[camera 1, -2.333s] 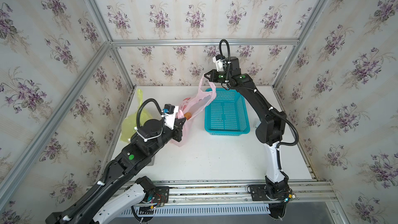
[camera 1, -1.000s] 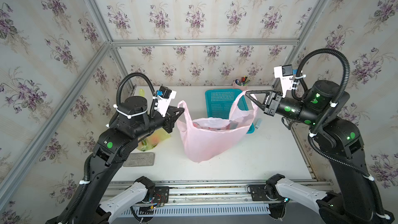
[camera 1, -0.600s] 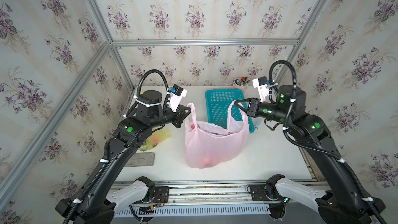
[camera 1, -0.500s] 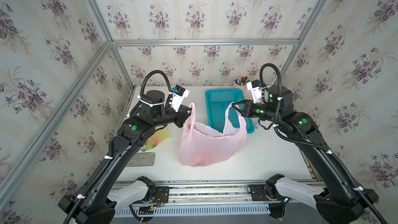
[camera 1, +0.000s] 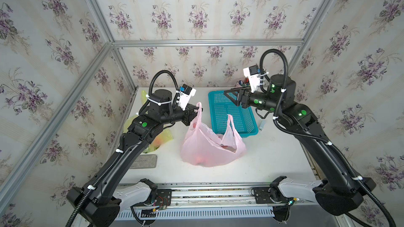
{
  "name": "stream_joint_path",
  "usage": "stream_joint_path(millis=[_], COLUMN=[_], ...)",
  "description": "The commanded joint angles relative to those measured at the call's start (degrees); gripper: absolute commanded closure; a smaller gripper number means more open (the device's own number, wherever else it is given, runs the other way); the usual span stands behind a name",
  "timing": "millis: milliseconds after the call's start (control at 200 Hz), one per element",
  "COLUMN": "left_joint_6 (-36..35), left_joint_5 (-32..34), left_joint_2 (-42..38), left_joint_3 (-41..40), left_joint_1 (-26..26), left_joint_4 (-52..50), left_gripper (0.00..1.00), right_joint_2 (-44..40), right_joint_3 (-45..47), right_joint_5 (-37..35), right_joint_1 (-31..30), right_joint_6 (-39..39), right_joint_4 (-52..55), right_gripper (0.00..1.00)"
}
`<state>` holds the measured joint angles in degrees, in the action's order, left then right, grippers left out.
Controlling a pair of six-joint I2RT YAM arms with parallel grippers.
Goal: Place the peach into a plastic bag & tie a knot
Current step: Adjust the plastic bag at the center of the board.
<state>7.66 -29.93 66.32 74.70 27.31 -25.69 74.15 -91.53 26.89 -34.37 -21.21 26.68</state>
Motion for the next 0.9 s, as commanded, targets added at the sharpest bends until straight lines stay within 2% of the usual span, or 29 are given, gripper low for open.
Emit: stream_joint_path(millis=[0, 200, 505, 644, 724, 764, 839, 894], left_joint_6=[0.2, 0.1, 0.0, 0.0, 0.0, 0.0, -0.2, -0.4], left_joint_5=[-0.7, -0.7, -1.1, -1.1, -1.2, -1.4, -1.9, -2.8], left_joint_2=[-0.5, -0.9, -1.4, -1.5, -1.6, -1.6, -2.0, -2.7], left_joint_3=[-0.3, -0.9, -1.1, -0.9, -0.8, -0.9, -1.7, -2.8], left_joint_1=[-0.1, -0.1, -0.1, -0.1, -0.1, -0.1, -0.1, -0.1], left_joint_4=[2.3, 2.3, 2.3, 2.3, 2.3, 2.3, 2.3, 2.3], left_gripper=[0.93, 0.92, 0.90, 0.89, 0.87, 0.81, 0.49, 0.39], right_joint_2=[2.9, 9.9, 14.7, 15.6, 15.5, 15.4, 15.5, 15.7], right_joint_3=[-2.6, -7.8, -10.9, -11.0, -10.8, -10.5, -10.5, -11.2], right_joint_5=[5.2, 6.0, 6.5, 6.6, 5.8, 5.1, 4.3, 3.5], right_joint_1=[-3.1, -7.7, -9.8, -10.1, -10.1, -10.1, -10.1, -10.1], right_joint_6=[-0.6, -0.3, -0.1, -0.1, -0.3, -0.5, -0.7, -0.6], right_joint_4=[-1.3, -0.3, 1.7, 2.2, 1.9, 1.4, 0.8, 0.8], right_gripper=[0.36, 0.37, 0.54, 0.65, 0.80, 0.88, 1.00, 1.00])
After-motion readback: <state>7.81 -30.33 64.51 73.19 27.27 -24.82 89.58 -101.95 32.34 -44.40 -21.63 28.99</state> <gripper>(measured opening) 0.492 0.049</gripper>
